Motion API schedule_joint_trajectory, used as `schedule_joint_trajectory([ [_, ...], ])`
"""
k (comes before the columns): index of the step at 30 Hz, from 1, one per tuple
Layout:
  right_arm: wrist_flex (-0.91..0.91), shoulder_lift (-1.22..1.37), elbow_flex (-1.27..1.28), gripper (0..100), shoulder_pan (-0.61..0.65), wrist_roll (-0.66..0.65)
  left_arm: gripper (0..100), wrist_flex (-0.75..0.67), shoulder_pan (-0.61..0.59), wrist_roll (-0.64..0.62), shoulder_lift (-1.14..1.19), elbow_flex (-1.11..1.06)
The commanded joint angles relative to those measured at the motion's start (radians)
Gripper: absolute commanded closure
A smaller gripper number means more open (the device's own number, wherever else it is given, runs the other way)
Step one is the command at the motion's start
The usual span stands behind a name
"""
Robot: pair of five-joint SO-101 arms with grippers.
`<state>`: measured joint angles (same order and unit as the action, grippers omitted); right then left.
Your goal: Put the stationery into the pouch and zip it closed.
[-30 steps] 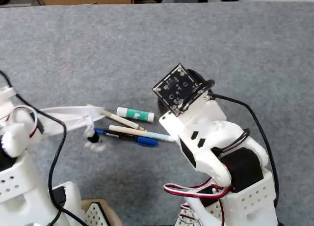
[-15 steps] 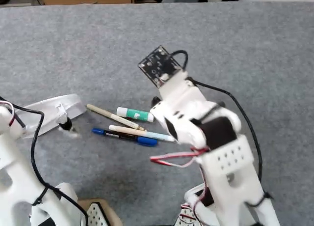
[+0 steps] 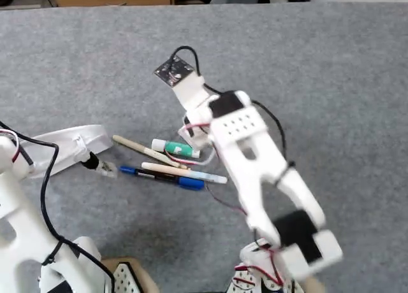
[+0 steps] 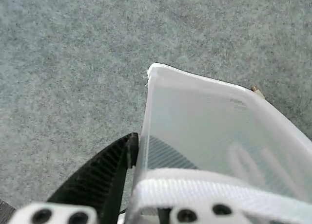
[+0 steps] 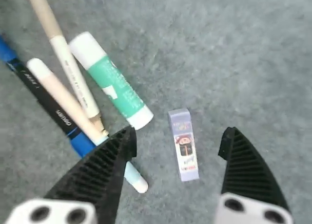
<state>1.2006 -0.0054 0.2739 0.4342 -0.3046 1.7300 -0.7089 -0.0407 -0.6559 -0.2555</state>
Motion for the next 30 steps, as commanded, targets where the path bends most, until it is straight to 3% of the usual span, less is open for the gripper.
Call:
schedule_joint_trajectory([
  [1,-0.014,0.122,-0.093,71.2,-0.026,0.005,97,-0.02,-0.007,0.012,-0.006,0.018],
  [11,0.14,0.367,-0.274,71.2,-0.147,0.002,97,-0.02,-0.007,0.012,-0.006,0.019],
  [30,0.15,0.562,-0.369,74.5,-0.087,-0.038,97,-0.021,-0.007,0.012,-0.006,0.019],
])
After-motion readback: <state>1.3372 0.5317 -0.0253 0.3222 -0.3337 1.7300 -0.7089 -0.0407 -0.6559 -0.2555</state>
